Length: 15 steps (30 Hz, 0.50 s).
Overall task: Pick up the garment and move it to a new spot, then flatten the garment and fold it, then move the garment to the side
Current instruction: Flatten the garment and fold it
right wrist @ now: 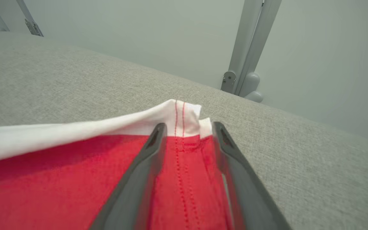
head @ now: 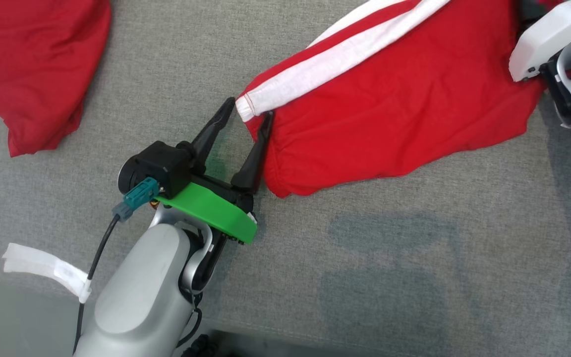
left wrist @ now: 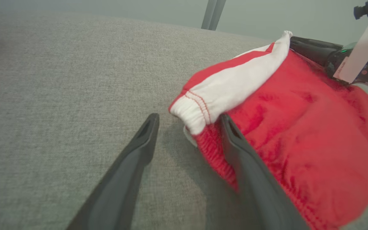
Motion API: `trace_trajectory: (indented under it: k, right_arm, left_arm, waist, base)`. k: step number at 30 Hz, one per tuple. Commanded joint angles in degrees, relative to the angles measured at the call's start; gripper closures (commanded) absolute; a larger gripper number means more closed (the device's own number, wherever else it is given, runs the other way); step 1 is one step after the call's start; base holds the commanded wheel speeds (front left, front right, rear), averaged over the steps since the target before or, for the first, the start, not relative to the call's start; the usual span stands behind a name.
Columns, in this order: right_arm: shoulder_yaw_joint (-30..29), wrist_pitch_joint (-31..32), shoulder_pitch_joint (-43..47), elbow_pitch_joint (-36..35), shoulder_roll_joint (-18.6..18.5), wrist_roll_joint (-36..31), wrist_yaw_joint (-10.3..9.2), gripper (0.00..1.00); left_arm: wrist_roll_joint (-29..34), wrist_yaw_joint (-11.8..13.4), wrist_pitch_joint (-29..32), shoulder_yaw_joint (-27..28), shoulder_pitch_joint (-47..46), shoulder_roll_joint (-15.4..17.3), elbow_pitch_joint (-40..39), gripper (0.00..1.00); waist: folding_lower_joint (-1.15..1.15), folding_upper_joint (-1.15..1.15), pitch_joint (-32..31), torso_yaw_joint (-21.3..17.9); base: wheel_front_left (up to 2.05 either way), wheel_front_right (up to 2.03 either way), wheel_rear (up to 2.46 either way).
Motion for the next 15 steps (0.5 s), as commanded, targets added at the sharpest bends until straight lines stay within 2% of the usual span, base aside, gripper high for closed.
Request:
trace_trajectory:
  k: [1,5,9,15]
  right_arm:
    - [0.6,-0.9,0.4,1.1,0.3,0.4,-0.10,0.00]
    - [0.6,-4.5,1.9,2.3,1.0,1.0,-0.10,0.00]
    - [-1.7,-6.4,4.7,0.2,2.0,0.9,-0.10,0.00]
    - [-9.8,-6.8,12.6,-9.5,4.7,-2.1,-0.10,0.00]
  left_arm:
    - [-0.3,-0.2,-0.5,0.1,-0.7,-0.1,0.2,0.00]
    - [0.6,1.5,-2.5,1.4,1.1,0.4,-0.1,0.00]
    - [1.6,3.6,-4.0,3.9,3.1,1.1,-2.3,0.00]
    - [3.7,5.8,-4.6,9.1,5.9,1.5,-7.6,0.00]
  waist:
    - [0.00,0.00,-0.7,-0.5]
    - [0.00,0.00,-2.2,-2.0]
    - [0.00,0.00,-3.9,-4.0]
    - [0.00,0.00,-6.3,-7.4]
  base:
    - [0.00,0.00,0.00]
    - [0.00,0.00,0.00]
    - [0.00,0.00,0.00]
    - [0.00,0.00,0.00]
